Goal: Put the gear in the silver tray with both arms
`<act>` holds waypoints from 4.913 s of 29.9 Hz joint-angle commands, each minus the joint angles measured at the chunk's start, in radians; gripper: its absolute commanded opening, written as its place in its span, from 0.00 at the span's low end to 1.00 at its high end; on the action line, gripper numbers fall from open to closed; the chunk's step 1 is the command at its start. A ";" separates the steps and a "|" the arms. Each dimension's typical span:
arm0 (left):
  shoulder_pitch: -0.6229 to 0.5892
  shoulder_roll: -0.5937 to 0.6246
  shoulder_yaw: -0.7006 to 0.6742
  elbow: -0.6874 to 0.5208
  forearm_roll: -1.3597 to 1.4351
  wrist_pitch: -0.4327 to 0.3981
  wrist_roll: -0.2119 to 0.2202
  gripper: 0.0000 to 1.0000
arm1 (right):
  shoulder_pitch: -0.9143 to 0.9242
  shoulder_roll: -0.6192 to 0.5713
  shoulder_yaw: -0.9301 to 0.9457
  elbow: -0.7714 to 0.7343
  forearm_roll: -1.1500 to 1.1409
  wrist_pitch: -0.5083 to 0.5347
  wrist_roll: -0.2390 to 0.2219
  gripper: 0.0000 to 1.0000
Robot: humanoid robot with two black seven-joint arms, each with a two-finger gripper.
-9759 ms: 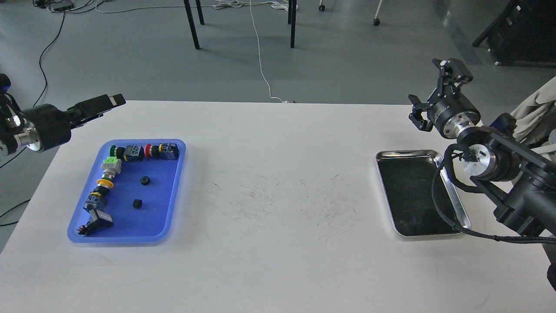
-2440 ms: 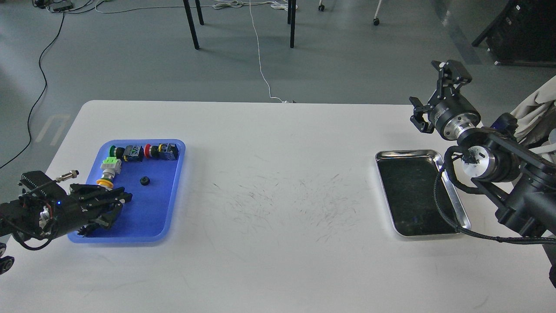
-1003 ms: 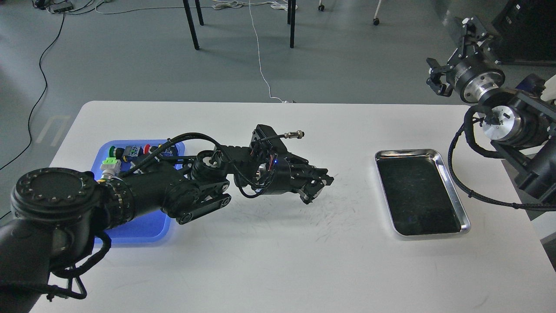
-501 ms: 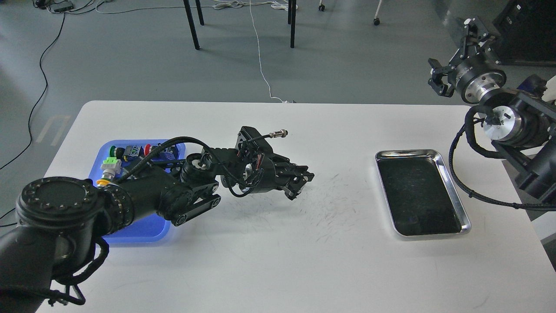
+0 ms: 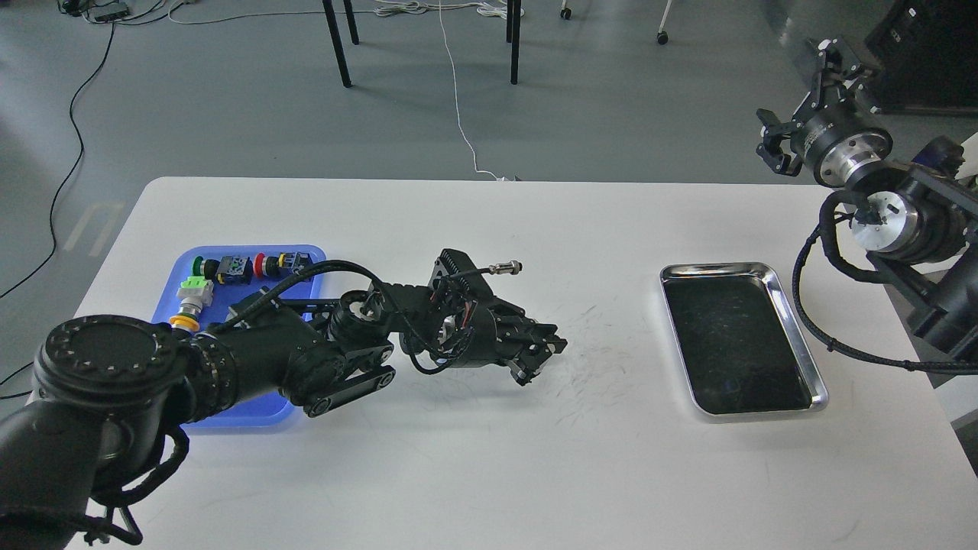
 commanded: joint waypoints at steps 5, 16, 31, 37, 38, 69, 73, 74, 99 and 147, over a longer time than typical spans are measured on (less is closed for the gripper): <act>0.004 0.000 -0.004 -0.018 -0.008 0.023 0.000 0.14 | 0.004 0.005 0.000 -0.006 -0.005 0.000 0.000 0.99; 0.035 0.000 -0.015 -0.091 -0.048 0.080 0.000 0.16 | -0.002 0.005 -0.001 -0.006 -0.009 0.000 0.000 0.99; 0.075 0.000 -0.019 -0.083 -0.092 0.079 0.000 0.27 | 0.013 0.008 -0.043 -0.007 -0.006 -0.001 0.000 0.99; 0.080 0.000 -0.021 -0.083 -0.095 0.076 0.000 0.32 | 0.013 0.006 -0.043 -0.007 -0.006 -0.003 0.000 0.99; 0.078 0.000 -0.021 -0.083 -0.095 0.076 0.000 0.32 | 0.013 0.006 -0.043 -0.007 -0.009 -0.001 0.000 0.99; -0.043 0.034 -0.154 -0.089 -0.442 0.059 0.000 0.86 | 0.029 -0.132 -0.215 0.155 -0.228 0.134 0.001 0.99; -0.043 0.084 -0.159 -0.080 -0.508 0.065 0.000 0.88 | 0.029 -0.147 -0.216 0.203 -0.303 0.134 0.008 0.99; -0.043 0.103 -0.167 -0.080 -0.528 0.065 0.000 0.88 | 0.029 -0.152 -0.216 0.211 -0.317 0.134 0.008 0.99; 0.001 0.351 -0.360 0.175 -0.862 -0.286 0.000 0.98 | 0.233 -0.247 -0.428 0.363 -0.692 0.314 0.067 0.99; 0.149 0.532 -0.608 0.410 -1.405 -0.571 0.000 0.98 | 0.538 0.121 -0.814 0.373 -1.678 0.510 0.265 0.95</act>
